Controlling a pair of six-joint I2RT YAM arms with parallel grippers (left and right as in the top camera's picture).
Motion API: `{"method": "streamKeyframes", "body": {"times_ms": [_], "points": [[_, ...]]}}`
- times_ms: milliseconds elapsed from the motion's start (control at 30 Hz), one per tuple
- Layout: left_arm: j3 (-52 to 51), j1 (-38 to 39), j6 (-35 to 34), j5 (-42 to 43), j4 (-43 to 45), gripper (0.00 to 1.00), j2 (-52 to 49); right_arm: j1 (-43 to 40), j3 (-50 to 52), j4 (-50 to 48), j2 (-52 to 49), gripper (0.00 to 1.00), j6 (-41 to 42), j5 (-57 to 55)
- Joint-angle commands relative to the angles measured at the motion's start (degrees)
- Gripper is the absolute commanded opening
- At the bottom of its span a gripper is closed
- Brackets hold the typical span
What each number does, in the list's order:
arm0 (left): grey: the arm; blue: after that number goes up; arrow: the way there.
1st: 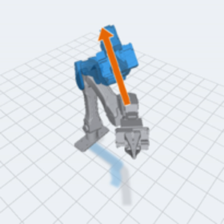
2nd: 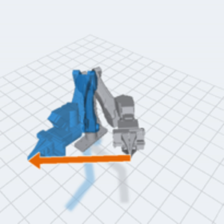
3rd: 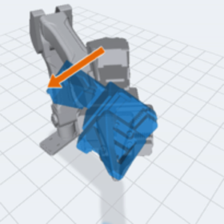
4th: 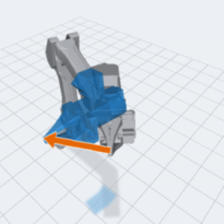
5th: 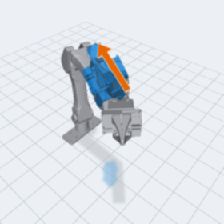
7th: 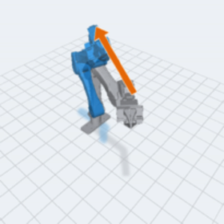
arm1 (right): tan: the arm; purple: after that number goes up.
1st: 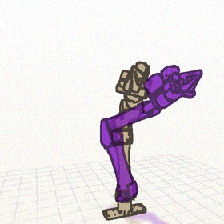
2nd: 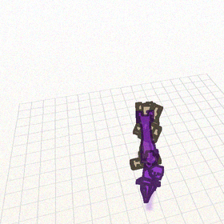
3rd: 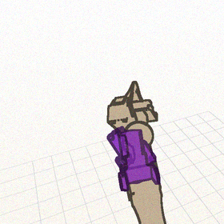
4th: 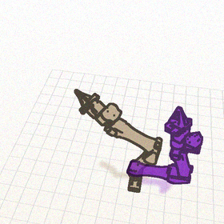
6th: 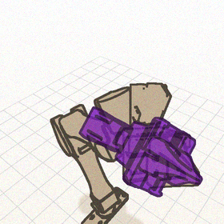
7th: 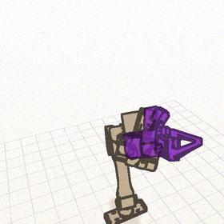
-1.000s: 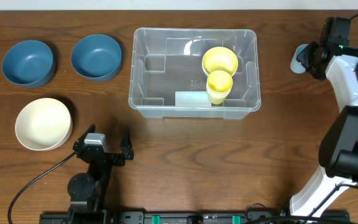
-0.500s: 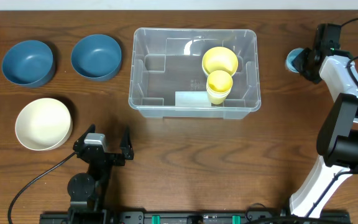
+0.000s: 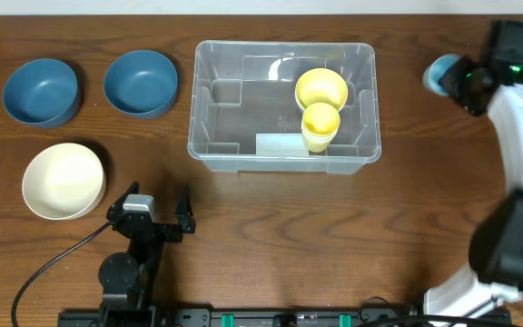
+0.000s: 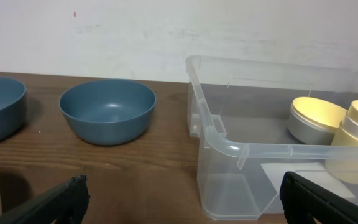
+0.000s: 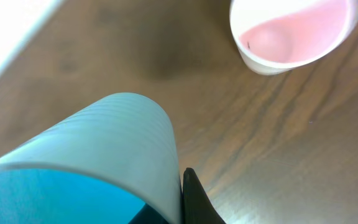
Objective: Pack container
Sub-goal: 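Move the right gripper to the blue cup and grasp it, then carry the blue cup with the right gripper and stack it onto the cups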
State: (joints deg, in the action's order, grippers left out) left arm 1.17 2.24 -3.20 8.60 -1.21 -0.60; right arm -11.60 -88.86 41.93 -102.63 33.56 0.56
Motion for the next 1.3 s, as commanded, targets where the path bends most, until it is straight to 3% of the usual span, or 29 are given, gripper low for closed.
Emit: {"method": "streamKeyframes", "body": {"times_ms": [0, 200, 500, 1000, 1033, 1133, 1267], "points": [[-0.94, -0.28, -0.09, 0.63, -2.01, 0.98, 0.31, 1.7, -0.63, 1.99, 9.29, 0.01, -2.78, 5.2], [-0.94, -0.31, -0.11, 0.63, -2.01, 0.98, 0.31, 10.67, -0.61, 7.89, 16.24, 0.06, -5.4, 8.28], [-0.94, -0.28, -0.11, 0.63, -2.01, 0.98, 0.31, 23.76, -0.2, 12.09, 13.03, 0.04, -5.53, 6.14], [-0.94, -0.28, -0.11, 0.66, -2.01, 0.98, 0.31, 29.44, -0.2, 15.04, 2.62, 0.04, -5.31, 5.29], [-0.94, -0.28, -0.11, 0.63, -2.01, 0.98, 0.31, 29.57, -0.2, 15.04, 2.14, 0.1, -5.31, 5.27], [-0.94, -0.28, -0.11, 0.63, -2.01, 0.98, 0.31, 29.62, -0.2, 15.02, 1.62, 0.43, -5.33, 5.29], [-0.94, -0.28, -0.11, 0.63, -2.01, 0.98, 0.31, 29.59, -0.66, 13.77, 1.75, 0.73, -7.52, 6.19]]}}
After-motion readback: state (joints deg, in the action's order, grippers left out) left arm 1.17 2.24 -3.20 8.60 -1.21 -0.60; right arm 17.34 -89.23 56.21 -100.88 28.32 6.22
